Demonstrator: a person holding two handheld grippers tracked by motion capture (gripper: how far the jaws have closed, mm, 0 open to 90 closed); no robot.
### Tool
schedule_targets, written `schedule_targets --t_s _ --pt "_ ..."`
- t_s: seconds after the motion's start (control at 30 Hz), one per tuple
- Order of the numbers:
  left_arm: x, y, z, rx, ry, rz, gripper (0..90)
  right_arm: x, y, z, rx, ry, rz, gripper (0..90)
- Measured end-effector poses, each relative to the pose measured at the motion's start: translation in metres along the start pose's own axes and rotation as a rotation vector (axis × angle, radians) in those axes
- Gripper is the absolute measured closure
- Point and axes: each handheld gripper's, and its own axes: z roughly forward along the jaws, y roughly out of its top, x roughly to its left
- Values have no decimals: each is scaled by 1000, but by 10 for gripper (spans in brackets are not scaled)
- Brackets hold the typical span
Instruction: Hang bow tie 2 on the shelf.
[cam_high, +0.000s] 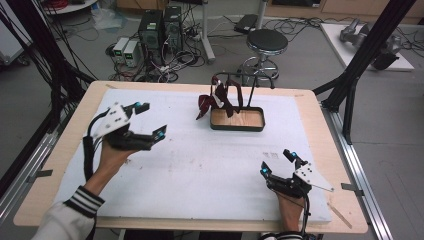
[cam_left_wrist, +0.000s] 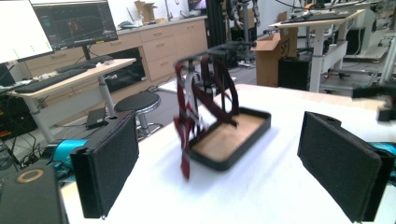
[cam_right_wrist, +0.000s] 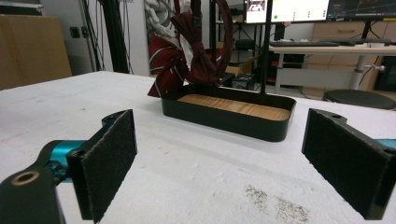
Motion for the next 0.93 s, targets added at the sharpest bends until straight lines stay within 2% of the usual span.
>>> schedule_targets --t_s 0.17,0.37,0.43,0.67,0.93 --pt "3 -31 -38 -12 29 -42 129 0 0 0 -2 0 -10 94" --pt "4 -56 -66 -52 39 -53 129 1 0 0 -4 -4 -9 94" --pt "5 -68 -73 -57 62 -63 128 1 0 -1 -8 -4 -14 94" --pt "8 -95 -82 -89 118 -108 127 1 0 -1 -10 -5 -14 94" --pt "4 -108 -82 -111 136 -137 125 1 -1 -1 -17 4 -20 94"
